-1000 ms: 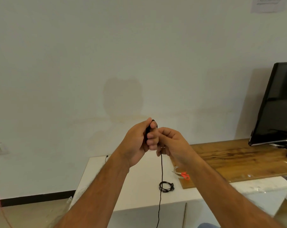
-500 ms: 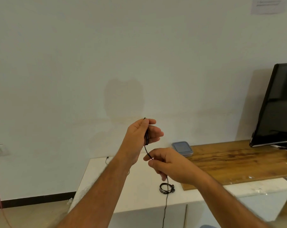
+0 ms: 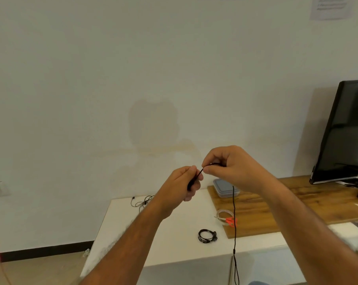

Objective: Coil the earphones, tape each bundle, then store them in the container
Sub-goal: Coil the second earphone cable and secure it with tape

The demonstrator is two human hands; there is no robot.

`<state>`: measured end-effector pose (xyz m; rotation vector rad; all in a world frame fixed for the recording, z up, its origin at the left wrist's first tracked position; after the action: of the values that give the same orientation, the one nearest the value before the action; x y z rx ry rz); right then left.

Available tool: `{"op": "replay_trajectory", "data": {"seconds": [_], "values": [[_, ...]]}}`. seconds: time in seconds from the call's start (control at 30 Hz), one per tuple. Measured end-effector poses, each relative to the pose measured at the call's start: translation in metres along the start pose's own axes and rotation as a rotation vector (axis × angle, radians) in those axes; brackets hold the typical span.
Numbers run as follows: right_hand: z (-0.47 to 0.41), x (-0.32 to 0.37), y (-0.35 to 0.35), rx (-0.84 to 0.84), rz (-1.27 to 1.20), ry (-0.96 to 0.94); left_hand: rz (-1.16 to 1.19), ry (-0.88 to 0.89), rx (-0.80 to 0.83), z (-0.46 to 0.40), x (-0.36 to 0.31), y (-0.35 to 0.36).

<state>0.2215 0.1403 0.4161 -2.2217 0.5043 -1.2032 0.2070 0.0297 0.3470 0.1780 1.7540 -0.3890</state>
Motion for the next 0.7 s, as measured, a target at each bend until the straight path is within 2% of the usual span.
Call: {"op": "replay_trajectory", "data": {"seconds": [0.13,0.33,0.5,0.7], "values": [[-0.007,-0.006,-0.002,0.014,-0.124,-0.002,0.073,-0.054,0.066,0.005,0.002,0.011],[-0.012,-0.019,0.007,0.023,-0.291,-0.017,0.302,-0.147,0.169,0.009,0.004,0.022],[-0.007,-0.032,0.023,0.031,-0.535,0.044,0.303,-0.089,0.200,0.012,-0.011,0.024],[0.002,-0.035,0.046,0.093,-0.686,0.067,0.345,-0.013,0.181,0.009,-0.023,0.018]]}}
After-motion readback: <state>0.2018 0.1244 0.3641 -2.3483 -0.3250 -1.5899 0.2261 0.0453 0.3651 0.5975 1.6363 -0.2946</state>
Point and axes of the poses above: each hand's wrist, its own z-axis away from the middle knuckle, its own y-axis out of the palm, x = y × z, the point moved 10 cm from there along -z, towards the middle knuckle, and after that the axes turned 1 degree about -x, right-handed, at the moved point
